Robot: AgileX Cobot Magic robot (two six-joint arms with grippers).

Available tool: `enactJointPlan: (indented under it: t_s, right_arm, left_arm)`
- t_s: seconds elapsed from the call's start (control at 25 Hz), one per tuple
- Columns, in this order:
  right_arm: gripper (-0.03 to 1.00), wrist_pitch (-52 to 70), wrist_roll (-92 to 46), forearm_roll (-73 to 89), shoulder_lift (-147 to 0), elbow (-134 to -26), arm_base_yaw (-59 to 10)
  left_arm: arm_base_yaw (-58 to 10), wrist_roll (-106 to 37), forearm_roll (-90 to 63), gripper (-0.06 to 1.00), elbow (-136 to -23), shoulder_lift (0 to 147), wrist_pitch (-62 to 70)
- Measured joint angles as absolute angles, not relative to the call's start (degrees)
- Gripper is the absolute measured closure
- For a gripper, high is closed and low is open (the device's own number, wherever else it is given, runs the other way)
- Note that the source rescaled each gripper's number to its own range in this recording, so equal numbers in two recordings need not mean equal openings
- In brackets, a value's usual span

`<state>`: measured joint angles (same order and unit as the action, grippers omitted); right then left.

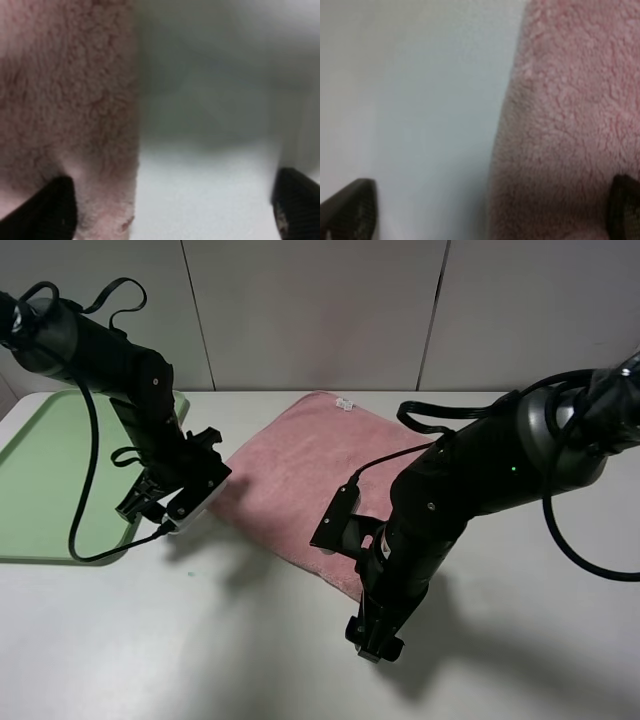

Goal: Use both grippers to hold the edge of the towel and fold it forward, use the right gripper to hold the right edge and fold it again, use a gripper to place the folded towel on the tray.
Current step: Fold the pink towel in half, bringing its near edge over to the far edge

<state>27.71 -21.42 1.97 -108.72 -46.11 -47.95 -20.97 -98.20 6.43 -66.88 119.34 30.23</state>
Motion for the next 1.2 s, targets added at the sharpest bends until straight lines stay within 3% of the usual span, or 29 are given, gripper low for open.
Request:
enactJointPlan:
  t_s: [0.12,0.28,0.64,0.72,1.2]
  right_arm:
    - [-0.02,27.7,-21.4,2.0,-108.7,-46.1,-48.0]
    - [0.17,27.4,-21.4,1.3,-108.8,-46.2,-47.7]
    - [0.84,26.9,-18.9,1.2,-108.8,-46.2,-47.7]
    - [0.95,26.9,-18.8,1.2,-108.8,-46.3,-47.7]
    - [0.97,29.2,-18.5,1.9,-108.8,-46.5,-47.7]
  left_arm:
    - [-21.0,-98.2,6.4,0.41,-66.9,119.4,28.1]
    - [-21.0,-98.2,6.4,0.64,-67.0,119.7,26.7]
    - [-21.0,-98.2,6.4,0.91,-67.1,119.9,26.2]
    - [-21.0,-98.2,6.4,0.93,-67.1,119.9,26.5]
    - [-21.0,-98.1,6.4,0.94,-67.1,119.7,28.5]
